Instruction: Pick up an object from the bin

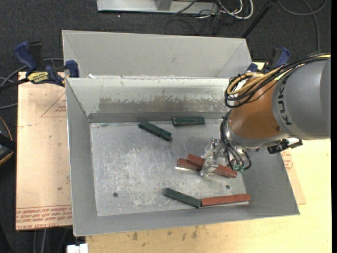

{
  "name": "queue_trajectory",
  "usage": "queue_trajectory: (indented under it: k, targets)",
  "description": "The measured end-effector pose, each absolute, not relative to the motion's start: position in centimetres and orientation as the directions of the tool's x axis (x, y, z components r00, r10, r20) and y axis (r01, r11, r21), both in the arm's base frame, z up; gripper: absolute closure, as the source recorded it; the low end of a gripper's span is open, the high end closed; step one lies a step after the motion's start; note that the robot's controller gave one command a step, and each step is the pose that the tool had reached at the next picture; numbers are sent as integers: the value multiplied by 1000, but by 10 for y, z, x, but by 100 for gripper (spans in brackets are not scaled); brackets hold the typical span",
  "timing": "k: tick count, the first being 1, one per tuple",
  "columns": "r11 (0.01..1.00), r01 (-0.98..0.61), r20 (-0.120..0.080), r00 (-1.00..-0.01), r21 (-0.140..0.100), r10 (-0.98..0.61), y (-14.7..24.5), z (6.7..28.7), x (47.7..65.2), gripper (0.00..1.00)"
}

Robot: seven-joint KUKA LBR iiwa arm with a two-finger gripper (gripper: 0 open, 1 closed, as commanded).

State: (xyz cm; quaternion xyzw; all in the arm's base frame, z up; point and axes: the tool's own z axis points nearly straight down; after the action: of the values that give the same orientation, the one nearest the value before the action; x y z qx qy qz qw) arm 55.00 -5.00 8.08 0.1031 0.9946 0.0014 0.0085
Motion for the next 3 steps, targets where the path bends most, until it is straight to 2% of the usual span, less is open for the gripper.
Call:
queue_trajectory:
  k: [2, 3]
  targets:
    - [979, 206, -14, -979, 4, 206, -50, 83, 549, 100]
    - [979, 204, -3, -979, 1, 204, -50, 93, 546, 100]
